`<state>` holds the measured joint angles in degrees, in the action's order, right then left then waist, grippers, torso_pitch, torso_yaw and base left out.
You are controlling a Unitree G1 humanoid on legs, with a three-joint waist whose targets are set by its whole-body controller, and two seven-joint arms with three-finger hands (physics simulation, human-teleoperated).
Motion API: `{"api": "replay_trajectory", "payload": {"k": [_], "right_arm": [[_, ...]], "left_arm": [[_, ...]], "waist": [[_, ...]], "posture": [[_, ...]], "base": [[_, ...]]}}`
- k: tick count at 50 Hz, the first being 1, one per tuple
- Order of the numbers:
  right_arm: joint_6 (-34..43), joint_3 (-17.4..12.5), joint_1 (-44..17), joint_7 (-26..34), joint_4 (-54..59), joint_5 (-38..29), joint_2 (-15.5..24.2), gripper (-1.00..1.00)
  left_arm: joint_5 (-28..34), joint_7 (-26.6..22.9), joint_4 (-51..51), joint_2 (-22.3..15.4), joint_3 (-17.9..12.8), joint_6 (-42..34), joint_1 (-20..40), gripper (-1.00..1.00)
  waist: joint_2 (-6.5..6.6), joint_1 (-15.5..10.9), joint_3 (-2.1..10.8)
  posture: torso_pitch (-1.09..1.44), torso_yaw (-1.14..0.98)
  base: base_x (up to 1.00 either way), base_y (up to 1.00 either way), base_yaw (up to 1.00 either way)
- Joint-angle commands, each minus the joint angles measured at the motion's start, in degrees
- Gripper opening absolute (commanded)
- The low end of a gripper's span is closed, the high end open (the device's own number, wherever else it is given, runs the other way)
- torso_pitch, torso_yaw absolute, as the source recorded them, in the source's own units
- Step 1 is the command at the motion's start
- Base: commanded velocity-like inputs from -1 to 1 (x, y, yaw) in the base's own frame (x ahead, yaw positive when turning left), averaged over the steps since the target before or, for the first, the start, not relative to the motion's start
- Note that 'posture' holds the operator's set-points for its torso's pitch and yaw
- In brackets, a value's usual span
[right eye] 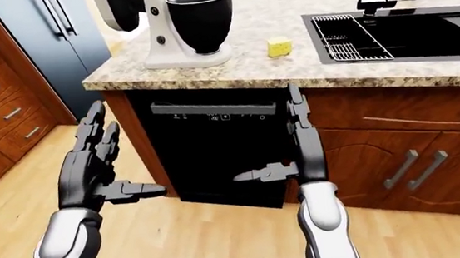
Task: Place the cheese in the stand mixer bowl.
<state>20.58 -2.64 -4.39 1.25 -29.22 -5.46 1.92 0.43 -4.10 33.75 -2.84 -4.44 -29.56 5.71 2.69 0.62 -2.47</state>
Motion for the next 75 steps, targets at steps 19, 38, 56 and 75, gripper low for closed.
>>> {"api": "replay_trajectory", "payload": {"k": [19,38,56,75], "right_arm": [[-1.3,0.4,-0.9,0.1,-2.0,-0.1,-0.1,1.00],[-1.9,0.2,-0.1,-0.1,-2.5,0.1,-0.3,1.00],[-2.7,0.3,0.5,-0.3,-2.0,0.2,-0.4,1.00],[-2.4,0.1,0.1,-0.1,-1.8,0.4,-0.2,1.00]], "left_arm": [[0.1,0.2,0.8,-0.3,-0.4,1.7,0.6,1.00],[-0.2,0.1,0.3,-0.1,-0.6,4.2,-1.1,1.00],[-0.2,0.0,0.2,-0.1,-0.7,4.6,-1.4,1.00],[-0.4,0.1,2.1,-0.3,-1.0,2.3,-0.5,1.00]], "waist": [[-5.57,-0.5,1.44],[-2.36,-1.4,0.77],[1.25,-0.8,1.21],[-3.03,-0.4,0.69]], "posture": [[0.00,0.00],[0.00,0.00],[0.00,0.00],[0.00,0.00]], "base": [[0.18,0.00,0.00],[0.18,0.00,0.00],[0.17,0.00,0.00],[0.17,0.00,0.00]]}}
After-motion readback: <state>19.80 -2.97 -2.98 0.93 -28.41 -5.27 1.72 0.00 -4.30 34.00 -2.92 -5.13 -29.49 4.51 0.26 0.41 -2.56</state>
